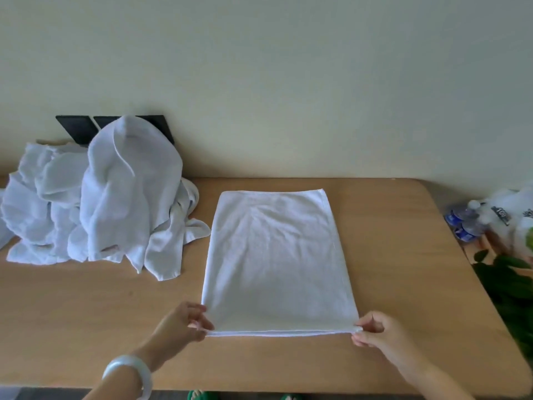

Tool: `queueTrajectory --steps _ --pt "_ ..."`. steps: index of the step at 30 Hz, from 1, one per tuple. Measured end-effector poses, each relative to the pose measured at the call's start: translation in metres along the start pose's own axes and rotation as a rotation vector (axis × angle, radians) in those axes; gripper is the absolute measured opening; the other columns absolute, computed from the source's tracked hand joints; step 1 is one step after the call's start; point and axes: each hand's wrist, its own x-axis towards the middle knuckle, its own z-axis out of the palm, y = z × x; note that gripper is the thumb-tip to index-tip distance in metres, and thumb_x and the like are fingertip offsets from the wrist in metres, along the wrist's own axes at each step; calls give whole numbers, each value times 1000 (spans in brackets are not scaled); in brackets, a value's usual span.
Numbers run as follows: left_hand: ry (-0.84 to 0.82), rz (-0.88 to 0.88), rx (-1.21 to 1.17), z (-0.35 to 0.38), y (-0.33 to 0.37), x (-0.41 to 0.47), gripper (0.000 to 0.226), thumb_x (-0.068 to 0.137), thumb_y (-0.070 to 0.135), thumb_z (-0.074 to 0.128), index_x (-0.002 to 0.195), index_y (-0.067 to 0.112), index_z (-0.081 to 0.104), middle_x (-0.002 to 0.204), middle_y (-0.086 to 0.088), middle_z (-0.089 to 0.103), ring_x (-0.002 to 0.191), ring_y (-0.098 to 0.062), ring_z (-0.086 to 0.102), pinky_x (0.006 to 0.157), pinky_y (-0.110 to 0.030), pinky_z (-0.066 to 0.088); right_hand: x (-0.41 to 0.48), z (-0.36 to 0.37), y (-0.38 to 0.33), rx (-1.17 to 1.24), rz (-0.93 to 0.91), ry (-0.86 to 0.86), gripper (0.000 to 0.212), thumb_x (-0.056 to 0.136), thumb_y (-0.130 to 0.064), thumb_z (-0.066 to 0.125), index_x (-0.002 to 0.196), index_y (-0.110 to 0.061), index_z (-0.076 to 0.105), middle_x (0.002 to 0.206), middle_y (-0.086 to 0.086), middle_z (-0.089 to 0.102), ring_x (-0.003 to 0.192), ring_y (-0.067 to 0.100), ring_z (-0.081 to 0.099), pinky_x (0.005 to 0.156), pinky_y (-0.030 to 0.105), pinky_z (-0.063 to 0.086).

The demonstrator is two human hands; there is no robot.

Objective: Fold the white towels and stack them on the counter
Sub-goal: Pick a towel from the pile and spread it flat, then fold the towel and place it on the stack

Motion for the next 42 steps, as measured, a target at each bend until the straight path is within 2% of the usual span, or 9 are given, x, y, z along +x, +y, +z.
queueTrajectory --steps 3,7,11,15,25,30,36,39,42 --pt "26 67 234 -7 11 15 53 74 -17 45 62 27 72 100 7 60 90 -15 59 77 -25 46 12 -3 -19 -206 20 -36 23 80 20 51 82 1 64 79 21 70 69 24 65 66 25 51" --pt "198 303 412 10 41 27 39 72 -10 58 73 28 63 91 6 51 88 -12 50 83 -22 38 32 31 -63 -572 -335 213 24 86 6 51 86 -14 65 86 -7 60 81 13 56 64 12 38" --pt "-139 515 628 50 44 15 21 82 28 75 98 25 61 101 12 45 98 -7 46 89 -20 39 20 89 -62 -799 -611 -233 6 89 -17 64 94 -18 60 93 -11 49 92 6 46 82 17 40" --pt "-90 555 688 62 29 10 26 87 38 68 109 30 57 111 13 45 103 -6 44 91 -13 32 18 98 -34 -900 -699 -236 7 92 -24 60 97 -24 55 102 -13 47 94 5 44 87 18 41" --pt "3 601 675 56 25 -6 4 96 28 58 96 31 61 98 14 56 90 -1 49 83 -12 40 2 98 -29 -817 -652 -137 7 96 -16 53 91 -19 53 96 -10 50 83 3 48 78 16 44" --pt "166 520 686 52 7 -4 34 80 38 75 111 33 60 110 14 52 102 -7 50 93 -25 41 4 101 -14 -816 -545 -105 17 95 -10 54 106 -22 52 113 -10 40 84 0 49 64 7 39" --pt "-307 373 392 83 36 -22 31 91 20 64 120 27 55 105 13 50 91 -4 57 89 -24 50 40 51 -33 -748 -360 73 37 83 0 53 69 -33 46 88 -5 49 78 15 54 64 15 37" --pt "-567 400 201 110 57 -32 28 92 20 63 119 23 64 113 8 60 99 0 59 93 -18 48 47 29 -42 -696 -292 333 30 87 4 44 98 -18 61 108 5 54 91 21 55 74 26 42" --pt "-210 535 385 111 49 -20 33 94 21 57 125 30 61 137 12 51 129 -5 46 112 -32 36 34 32 -44 -642 -242 459 21 90 1 47 106 -10 54 110 10 51 84 18 49 65 22 35"
